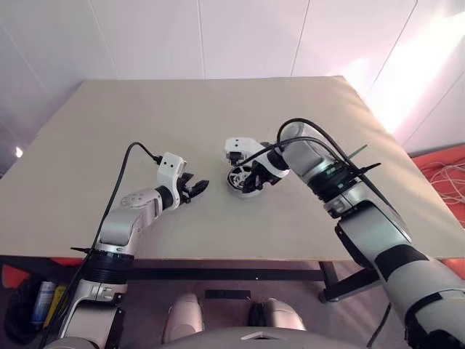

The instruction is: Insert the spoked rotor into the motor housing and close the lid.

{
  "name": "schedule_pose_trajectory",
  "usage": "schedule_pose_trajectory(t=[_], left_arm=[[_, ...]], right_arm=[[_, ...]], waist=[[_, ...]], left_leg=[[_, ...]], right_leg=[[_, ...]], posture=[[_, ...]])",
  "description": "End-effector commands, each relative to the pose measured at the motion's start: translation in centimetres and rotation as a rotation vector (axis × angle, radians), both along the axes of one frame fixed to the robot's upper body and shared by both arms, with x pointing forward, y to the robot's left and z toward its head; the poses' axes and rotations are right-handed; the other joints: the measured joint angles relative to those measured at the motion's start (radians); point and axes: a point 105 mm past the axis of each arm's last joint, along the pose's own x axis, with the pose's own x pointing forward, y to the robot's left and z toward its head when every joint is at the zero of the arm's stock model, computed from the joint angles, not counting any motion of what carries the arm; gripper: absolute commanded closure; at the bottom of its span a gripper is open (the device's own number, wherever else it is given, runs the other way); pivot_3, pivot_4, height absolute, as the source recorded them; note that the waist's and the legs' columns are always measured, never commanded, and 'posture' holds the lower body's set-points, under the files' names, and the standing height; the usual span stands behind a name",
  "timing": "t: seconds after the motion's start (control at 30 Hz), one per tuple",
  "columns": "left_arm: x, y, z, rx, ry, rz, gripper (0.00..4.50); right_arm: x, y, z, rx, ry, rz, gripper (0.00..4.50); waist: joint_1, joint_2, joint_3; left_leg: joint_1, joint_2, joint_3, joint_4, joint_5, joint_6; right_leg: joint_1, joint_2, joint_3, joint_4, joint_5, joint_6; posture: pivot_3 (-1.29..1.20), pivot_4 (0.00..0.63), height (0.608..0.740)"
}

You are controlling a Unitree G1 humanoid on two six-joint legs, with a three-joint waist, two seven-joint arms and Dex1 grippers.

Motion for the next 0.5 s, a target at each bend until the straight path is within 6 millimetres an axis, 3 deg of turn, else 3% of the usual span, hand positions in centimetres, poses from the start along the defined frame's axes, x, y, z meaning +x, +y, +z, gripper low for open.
schedule_pose_trajectory(t=[0.03,0.5], left_arm=[[0.2,0.0,1.6,-0.014,-0.059,0.006,1.39],[0.6,1.0,1.9,-0.007,-0.063,0.035,1.39]], right_arm=[[0.1,1.9,3.2,0.078,-0.013,-0.093,4.5],[-1.4,4.7,3.9,0.115,0.081,-0.292,4.5]], waist=[[-0.001,0.0,0.0],[0.004,0.0,0.0]], left_leg=[[0.0,0.0,0.0,0.0,0.0,-0.001],[0.001,-0.001,0.0,-0.006,0.002,-0.008]], right_leg=[[0.0,0.0,0.0,0.0,0.0,0.0],[0.0,0.0,0.0,-0.002,0.0,0.0]], posture=[[0.0,0.0,0.74],[0.0,0.0,0.74]])
